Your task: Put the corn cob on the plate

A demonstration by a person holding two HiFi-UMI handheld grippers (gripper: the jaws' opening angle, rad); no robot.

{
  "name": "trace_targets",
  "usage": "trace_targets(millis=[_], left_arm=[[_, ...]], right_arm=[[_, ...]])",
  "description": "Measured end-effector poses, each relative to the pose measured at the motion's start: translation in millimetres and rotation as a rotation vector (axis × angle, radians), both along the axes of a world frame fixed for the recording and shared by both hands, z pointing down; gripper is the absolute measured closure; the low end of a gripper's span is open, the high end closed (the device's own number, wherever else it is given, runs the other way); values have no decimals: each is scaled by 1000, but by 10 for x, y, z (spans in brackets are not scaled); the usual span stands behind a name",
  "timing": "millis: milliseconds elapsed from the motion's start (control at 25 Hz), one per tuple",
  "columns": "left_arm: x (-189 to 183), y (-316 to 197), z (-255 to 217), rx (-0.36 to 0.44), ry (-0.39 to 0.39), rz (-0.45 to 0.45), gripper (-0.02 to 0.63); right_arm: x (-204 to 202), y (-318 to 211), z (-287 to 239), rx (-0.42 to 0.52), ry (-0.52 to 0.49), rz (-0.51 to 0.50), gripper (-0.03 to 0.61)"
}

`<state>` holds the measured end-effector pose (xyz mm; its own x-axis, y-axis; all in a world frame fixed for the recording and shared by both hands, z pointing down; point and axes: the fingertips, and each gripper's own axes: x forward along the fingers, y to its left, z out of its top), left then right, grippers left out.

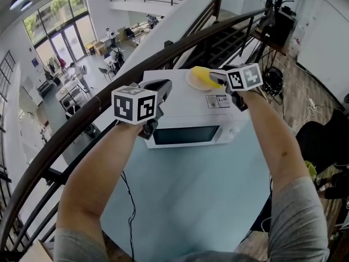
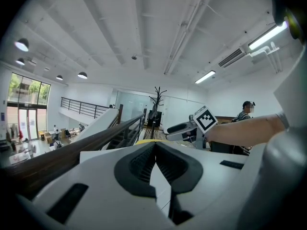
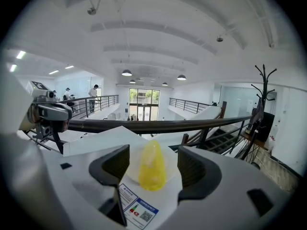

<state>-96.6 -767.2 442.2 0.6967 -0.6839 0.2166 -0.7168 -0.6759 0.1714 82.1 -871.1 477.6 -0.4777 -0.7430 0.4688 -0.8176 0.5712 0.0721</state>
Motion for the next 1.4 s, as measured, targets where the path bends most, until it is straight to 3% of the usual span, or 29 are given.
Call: trace_targets(millis=[240, 840, 1160, 1400], left_arm=[[68, 187, -261, 24, -15, 5, 595], [-160, 979, -547, 10, 25, 15, 595], [-137, 1391, -526, 19, 19, 60, 595], [-217, 1743, -389, -20, 37, 2, 595]], right_arm=[[230, 371, -168, -9, -9, 43, 273], [275, 1593, -405, 4, -82, 148, 549], [309, 2169, -366, -17, -91, 153, 561], [326, 2597, -380, -35, -130, 121, 561]])
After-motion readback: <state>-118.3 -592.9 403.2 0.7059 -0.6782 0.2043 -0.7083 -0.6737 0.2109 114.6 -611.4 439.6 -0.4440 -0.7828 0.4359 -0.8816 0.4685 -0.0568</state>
